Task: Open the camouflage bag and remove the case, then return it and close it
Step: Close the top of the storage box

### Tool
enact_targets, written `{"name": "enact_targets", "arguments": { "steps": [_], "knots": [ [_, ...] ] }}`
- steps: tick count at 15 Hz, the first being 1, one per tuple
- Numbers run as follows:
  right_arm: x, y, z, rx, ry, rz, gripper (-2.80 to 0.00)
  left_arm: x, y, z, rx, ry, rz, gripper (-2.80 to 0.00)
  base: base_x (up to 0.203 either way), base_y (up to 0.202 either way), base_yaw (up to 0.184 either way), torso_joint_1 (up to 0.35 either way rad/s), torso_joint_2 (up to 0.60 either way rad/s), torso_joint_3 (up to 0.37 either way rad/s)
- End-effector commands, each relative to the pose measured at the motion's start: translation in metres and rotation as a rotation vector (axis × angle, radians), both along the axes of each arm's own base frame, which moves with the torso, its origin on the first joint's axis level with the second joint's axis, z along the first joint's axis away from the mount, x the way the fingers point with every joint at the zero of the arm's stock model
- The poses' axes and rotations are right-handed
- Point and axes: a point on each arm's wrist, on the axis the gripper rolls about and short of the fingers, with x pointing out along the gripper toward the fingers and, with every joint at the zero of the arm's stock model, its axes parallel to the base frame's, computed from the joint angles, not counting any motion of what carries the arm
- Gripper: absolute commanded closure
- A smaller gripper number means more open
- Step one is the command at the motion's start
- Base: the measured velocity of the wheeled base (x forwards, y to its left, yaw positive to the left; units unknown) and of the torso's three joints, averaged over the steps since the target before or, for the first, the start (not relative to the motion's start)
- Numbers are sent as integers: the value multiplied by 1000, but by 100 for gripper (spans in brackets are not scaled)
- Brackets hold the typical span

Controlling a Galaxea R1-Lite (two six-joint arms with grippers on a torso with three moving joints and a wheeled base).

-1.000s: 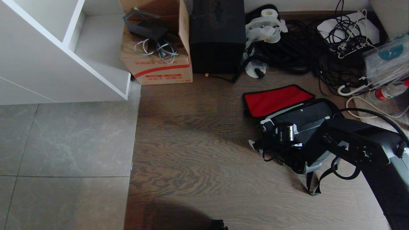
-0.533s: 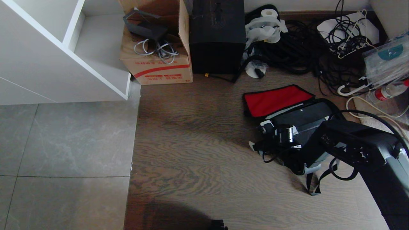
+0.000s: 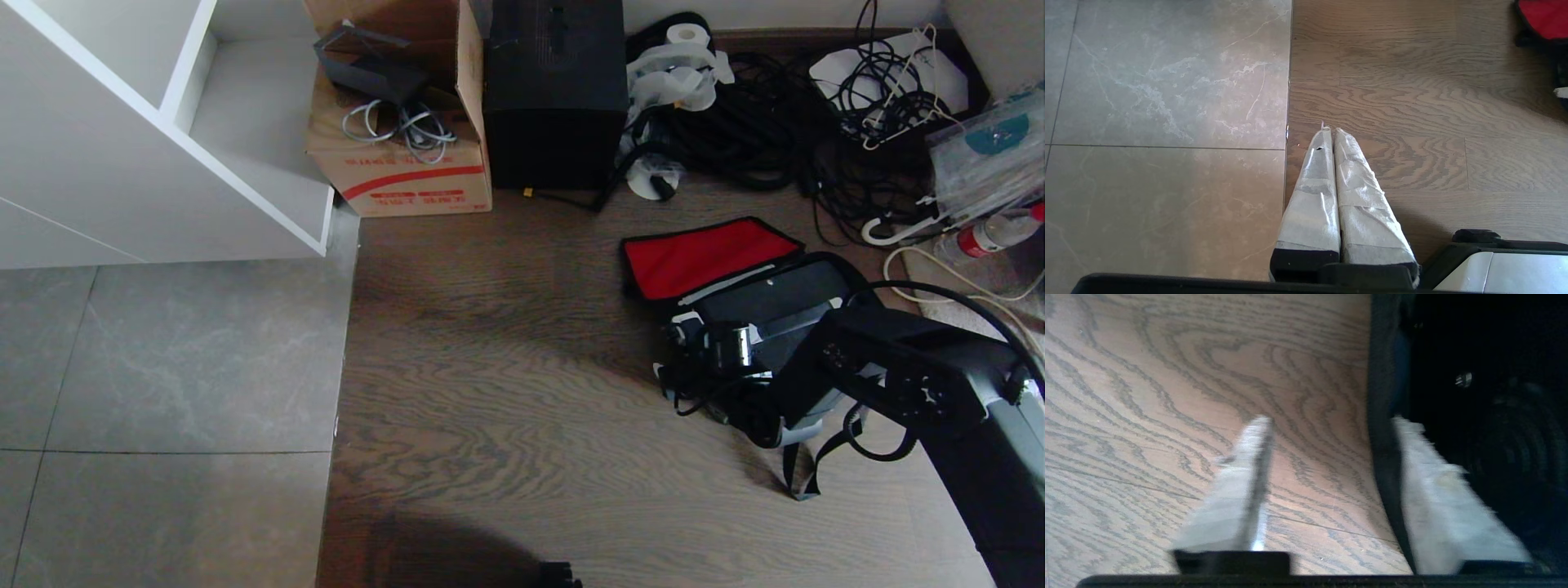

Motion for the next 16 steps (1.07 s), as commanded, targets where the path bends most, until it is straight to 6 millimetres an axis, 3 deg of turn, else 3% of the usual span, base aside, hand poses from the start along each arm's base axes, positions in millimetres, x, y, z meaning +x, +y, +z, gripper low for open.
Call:
{"name": "enact_targets", "arguments": {
  "steps": [1,7,16],
  "knots": [
    [1,1,5,1,-24,4,0,1,0,-3,0,7,1,0,0,0,0,0,0,0],
    [-5,-1,15,8,-46,2,0,1,0,-3,0,8,1,0,0,0,0,0,0,0],
    [-37,-8,39,6,-4,0,0,1,0,-3,0,7,-1,0,0,0,0,0,0,0]
  ]
}}
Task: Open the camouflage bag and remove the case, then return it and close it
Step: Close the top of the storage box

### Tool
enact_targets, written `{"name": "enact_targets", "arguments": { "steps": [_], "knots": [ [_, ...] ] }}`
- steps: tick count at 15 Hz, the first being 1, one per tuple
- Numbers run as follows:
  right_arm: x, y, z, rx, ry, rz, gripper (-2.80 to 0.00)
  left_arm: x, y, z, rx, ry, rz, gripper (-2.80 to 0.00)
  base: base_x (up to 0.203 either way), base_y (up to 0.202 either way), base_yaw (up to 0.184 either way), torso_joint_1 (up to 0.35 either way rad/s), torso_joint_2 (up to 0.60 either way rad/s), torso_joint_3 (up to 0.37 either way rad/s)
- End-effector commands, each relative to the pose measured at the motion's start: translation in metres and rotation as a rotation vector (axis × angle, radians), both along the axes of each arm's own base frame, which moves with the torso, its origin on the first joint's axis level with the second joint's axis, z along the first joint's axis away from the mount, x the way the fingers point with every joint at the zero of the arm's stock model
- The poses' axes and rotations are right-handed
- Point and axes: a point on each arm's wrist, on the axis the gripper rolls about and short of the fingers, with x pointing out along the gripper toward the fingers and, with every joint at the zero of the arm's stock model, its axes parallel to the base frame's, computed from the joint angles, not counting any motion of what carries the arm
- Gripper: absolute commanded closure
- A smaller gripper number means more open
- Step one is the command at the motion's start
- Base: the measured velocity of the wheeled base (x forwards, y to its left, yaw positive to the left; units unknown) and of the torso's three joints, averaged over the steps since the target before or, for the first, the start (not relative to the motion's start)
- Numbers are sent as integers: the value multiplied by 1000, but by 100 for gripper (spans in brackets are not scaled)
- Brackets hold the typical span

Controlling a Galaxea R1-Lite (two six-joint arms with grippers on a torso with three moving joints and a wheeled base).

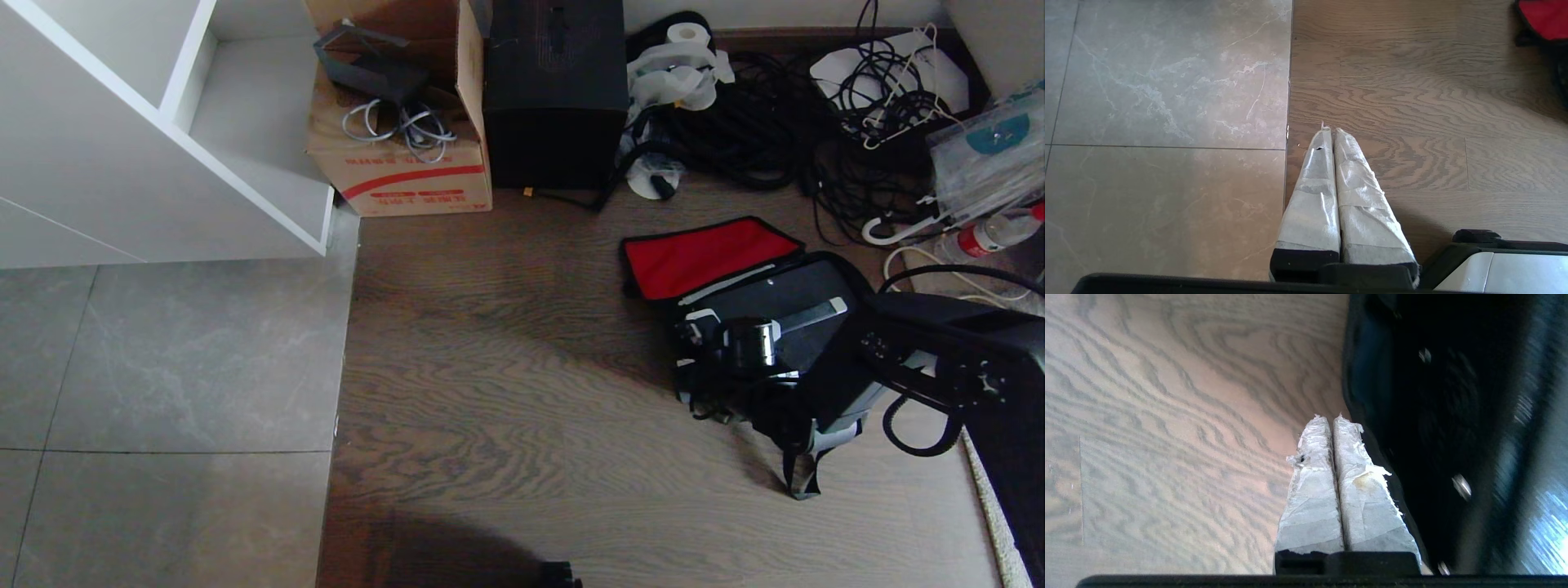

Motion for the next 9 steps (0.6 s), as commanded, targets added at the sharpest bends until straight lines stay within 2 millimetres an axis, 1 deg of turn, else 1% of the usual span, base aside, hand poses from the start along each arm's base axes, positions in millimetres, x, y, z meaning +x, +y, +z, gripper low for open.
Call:
{"name": "enact_targets", "arguments": {
  "steps": [1,3,7,8,9],
  "knots": [
    [-6,-1,13,11,-21,-4,0,1,0,-3,0,7,1,0,0,0,0,0,0,0],
    [-4,-1,18,20,-40,-6,0,1,0,-3,0,8,1,0,0,0,0,0,0,0],
    [0,-2,18,28,-57,-4,0,1,0,-3,0,8,-1,0,0,0,0,0,0,0],
    [1,-1,17,29,-59,-3,-280,1,0,-3,0,8,-1,0,0,0,0,0,0,0],
    [3,-1,17,30,-67,-2,-280,1,0,-3,0,8,-1,0,0,0,0,0,0,0]
  ]
}}
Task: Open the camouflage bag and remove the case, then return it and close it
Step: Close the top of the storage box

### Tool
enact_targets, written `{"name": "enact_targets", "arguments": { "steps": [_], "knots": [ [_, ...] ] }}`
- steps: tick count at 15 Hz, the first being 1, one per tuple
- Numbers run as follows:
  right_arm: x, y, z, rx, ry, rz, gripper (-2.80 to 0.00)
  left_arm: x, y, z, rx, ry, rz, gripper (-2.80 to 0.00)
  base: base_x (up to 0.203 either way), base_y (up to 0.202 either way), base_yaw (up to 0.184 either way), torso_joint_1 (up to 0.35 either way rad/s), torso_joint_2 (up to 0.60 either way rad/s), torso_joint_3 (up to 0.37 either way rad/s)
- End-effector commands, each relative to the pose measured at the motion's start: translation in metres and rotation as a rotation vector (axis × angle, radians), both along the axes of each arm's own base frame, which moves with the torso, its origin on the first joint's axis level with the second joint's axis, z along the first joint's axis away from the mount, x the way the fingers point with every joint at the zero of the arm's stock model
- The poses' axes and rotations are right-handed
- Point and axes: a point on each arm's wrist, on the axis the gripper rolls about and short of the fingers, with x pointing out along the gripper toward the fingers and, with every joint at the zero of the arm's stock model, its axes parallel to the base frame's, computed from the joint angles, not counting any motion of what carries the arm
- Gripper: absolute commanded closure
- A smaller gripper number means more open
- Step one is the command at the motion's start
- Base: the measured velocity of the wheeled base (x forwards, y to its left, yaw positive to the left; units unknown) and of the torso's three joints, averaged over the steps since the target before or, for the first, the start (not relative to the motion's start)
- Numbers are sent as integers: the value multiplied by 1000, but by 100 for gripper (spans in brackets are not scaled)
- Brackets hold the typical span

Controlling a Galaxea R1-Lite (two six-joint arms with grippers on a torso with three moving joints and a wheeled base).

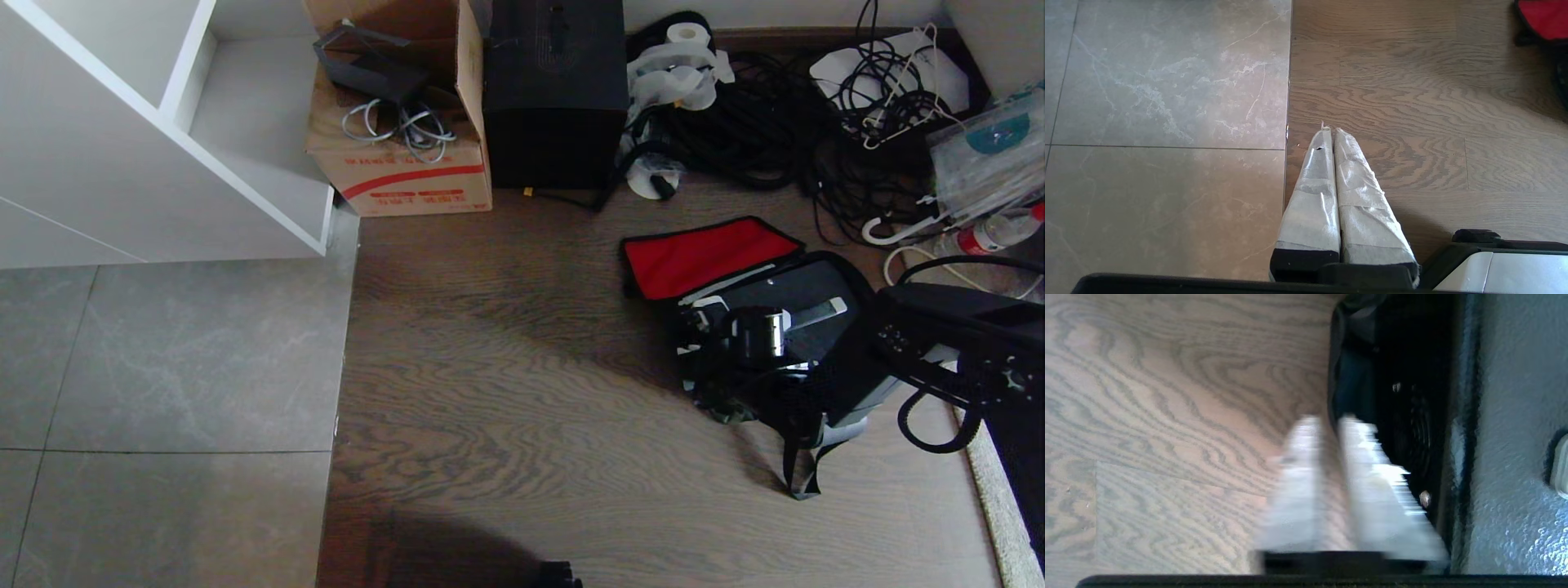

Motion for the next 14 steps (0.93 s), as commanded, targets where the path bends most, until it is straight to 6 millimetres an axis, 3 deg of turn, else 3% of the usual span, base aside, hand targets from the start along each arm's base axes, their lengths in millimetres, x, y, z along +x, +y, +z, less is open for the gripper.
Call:
{"name": "enact_targets", "arguments": {
  "steps": [1,14],
  "knots": [
    [6,1,-4,-1,-14,-1,-280,1,0,-3,0,7,0,0,0,0,0,0,0,0],
    [36,3,-47,-17,-7,-8,-280,1,0,-3,0,7,0,0,0,0,0,0,0,0]
  ]
}}
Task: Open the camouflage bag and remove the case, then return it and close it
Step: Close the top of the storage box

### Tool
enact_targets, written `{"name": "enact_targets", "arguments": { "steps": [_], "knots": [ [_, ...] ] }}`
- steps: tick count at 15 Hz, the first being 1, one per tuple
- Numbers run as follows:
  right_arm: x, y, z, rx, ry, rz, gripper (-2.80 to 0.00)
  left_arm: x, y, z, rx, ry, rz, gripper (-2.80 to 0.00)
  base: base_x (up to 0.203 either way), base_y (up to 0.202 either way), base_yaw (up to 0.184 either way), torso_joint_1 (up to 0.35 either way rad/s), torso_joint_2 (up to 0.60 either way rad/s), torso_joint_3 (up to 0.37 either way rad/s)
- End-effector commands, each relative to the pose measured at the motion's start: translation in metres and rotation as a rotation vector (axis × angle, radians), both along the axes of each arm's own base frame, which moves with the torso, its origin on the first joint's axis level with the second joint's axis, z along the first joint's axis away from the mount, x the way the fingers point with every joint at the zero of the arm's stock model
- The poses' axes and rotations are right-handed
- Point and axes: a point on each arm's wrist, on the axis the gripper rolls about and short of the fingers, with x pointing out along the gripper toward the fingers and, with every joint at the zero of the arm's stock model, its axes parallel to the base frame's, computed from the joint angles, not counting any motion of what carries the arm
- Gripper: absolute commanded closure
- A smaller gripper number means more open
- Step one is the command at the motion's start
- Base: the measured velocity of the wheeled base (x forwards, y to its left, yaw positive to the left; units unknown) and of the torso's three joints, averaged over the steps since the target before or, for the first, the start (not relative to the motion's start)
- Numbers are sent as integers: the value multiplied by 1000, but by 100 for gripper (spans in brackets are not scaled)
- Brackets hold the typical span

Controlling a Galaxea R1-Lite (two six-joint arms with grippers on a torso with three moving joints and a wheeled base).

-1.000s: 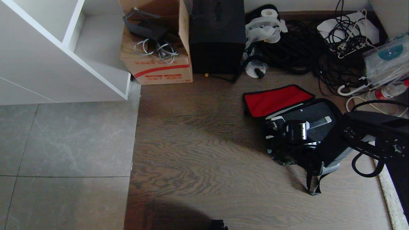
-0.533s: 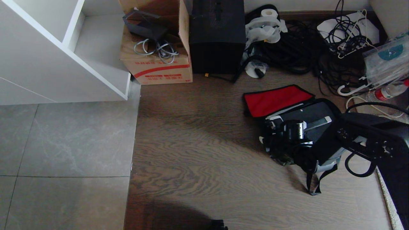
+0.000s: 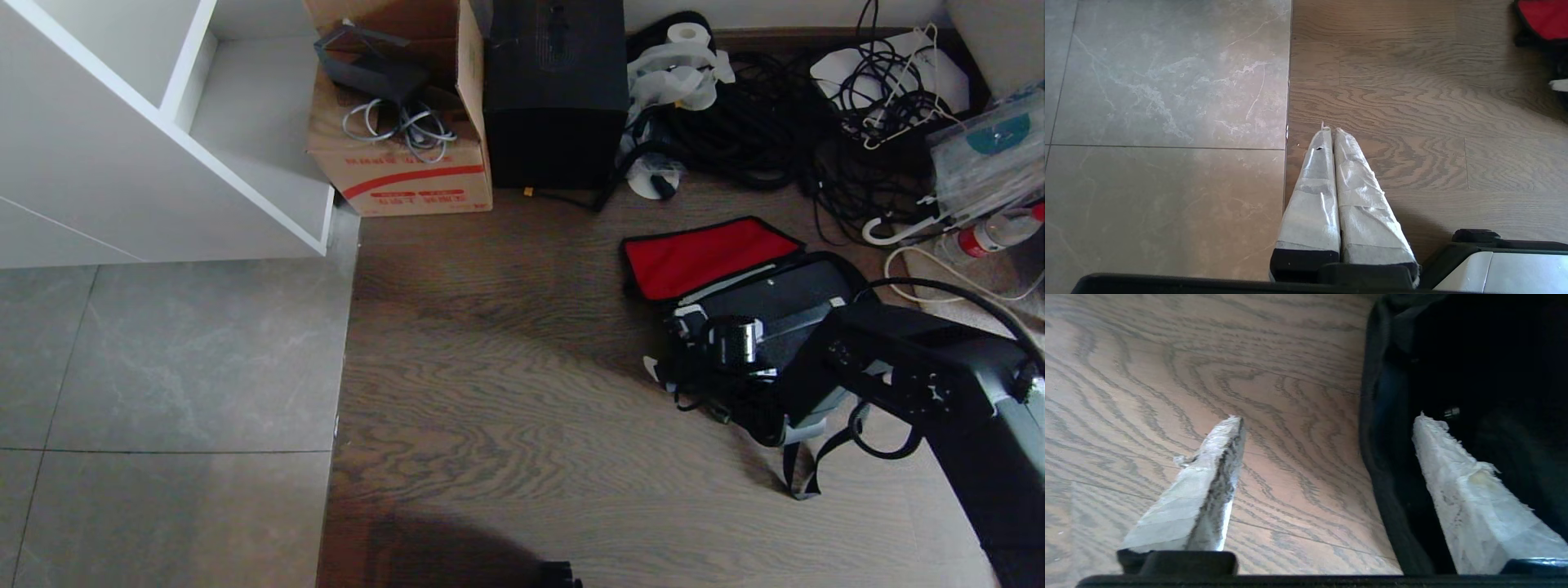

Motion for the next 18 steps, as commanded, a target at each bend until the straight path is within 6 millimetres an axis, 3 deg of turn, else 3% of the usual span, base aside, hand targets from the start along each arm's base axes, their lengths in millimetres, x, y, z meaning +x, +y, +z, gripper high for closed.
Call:
{"name": "enact_targets", "arguments": {
  "steps": [1,6,7,18],
  "knots": [
    [4,1,-14,-18,5,1,-280,1,0,-3,0,6,1,0,0,0,0,0,0,0],
    [13,-5,-14,-60,-80,8,-280,1,0,-3,0,6,1,0,0,0,0,0,0,0],
    [13,-6,-17,-70,-82,10,0,1,0,-3,0,6,1,0,0,0,0,0,0,0],
    [12,-5,-3,-59,-144,7,0,1,0,-3,0,6,1,0,0,0,0,0,0,0]
  ]
}}
